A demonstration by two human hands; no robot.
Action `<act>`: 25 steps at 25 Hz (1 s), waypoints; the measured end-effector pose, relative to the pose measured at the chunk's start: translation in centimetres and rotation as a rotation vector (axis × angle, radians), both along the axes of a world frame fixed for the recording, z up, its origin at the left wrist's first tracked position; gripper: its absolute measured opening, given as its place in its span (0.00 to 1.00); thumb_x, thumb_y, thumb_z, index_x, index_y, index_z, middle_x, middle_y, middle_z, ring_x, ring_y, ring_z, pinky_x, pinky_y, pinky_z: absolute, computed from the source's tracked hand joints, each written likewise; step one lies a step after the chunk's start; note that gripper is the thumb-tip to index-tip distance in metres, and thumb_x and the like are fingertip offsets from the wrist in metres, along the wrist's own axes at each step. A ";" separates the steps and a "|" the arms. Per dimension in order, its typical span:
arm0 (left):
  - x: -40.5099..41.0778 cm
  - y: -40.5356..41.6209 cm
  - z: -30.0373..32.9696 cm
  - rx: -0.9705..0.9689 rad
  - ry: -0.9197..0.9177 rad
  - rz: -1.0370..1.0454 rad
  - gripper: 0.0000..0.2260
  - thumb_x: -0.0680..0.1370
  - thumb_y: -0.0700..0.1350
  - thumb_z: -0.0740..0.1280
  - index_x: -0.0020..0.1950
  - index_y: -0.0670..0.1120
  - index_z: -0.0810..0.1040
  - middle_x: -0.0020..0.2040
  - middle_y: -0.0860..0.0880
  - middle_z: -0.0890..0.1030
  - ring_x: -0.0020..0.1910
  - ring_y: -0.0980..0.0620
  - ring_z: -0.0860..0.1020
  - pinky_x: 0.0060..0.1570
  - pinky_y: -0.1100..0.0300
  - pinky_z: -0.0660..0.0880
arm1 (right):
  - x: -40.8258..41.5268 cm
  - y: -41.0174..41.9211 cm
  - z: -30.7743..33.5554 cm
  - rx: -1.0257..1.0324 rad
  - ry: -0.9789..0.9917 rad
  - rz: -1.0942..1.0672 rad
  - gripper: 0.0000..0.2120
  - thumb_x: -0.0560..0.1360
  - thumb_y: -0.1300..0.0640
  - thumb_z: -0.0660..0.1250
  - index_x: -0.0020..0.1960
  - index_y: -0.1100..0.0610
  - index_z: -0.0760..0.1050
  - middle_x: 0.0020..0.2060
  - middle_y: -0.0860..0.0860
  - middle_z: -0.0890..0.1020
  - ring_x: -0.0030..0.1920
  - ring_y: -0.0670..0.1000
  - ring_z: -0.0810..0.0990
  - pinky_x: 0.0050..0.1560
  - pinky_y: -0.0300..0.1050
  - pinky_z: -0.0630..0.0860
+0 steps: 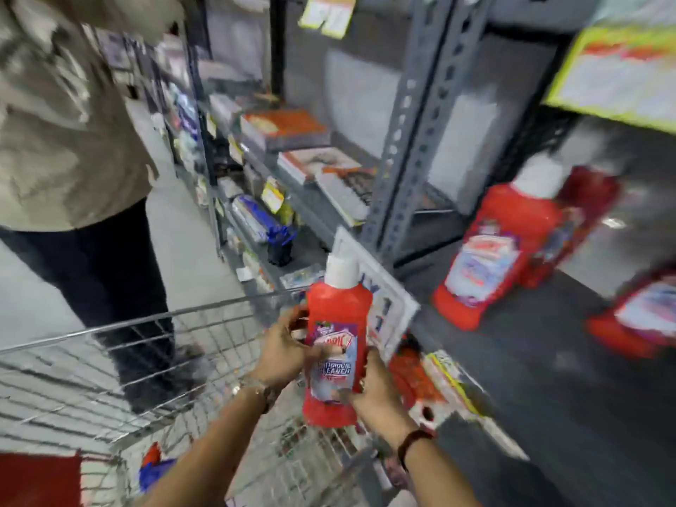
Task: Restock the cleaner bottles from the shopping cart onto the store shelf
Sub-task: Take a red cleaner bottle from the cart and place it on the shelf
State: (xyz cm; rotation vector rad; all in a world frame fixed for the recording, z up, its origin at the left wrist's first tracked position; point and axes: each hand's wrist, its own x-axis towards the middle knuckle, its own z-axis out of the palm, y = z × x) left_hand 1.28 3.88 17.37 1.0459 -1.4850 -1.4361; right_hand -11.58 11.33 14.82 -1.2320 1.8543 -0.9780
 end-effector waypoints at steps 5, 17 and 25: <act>-10.1 7.5 9.7 -0.256 0.103 -0.304 0.30 0.58 0.34 0.77 0.56 0.49 0.74 0.51 0.43 0.80 0.46 0.52 0.79 0.48 0.60 0.79 | -8.0 10.3 8.8 -0.253 0.009 -0.277 0.25 0.61 0.71 0.75 0.43 0.48 0.66 0.40 0.42 0.78 0.36 0.32 0.79 0.38 0.27 0.75; -27.2 14.7 9.7 -0.358 0.135 -0.578 0.28 0.65 0.36 0.73 0.55 0.58 0.66 0.50 0.53 0.78 0.47 0.60 0.78 0.51 0.69 0.75 | -20.9 18.8 9.4 -0.365 -0.066 -0.658 0.23 0.67 0.72 0.71 0.47 0.48 0.67 0.50 0.55 0.79 0.44 0.48 0.79 0.37 0.27 0.78; -19.9 12.1 4.8 -0.275 0.099 -0.305 0.26 0.68 0.37 0.71 0.63 0.49 0.68 0.60 0.53 0.73 0.60 0.56 0.72 0.61 0.68 0.68 | -13.0 17.0 5.6 -0.652 0.150 -0.985 0.24 0.66 0.72 0.70 0.58 0.60 0.67 0.53 0.55 0.67 0.51 0.53 0.75 0.54 0.40 0.75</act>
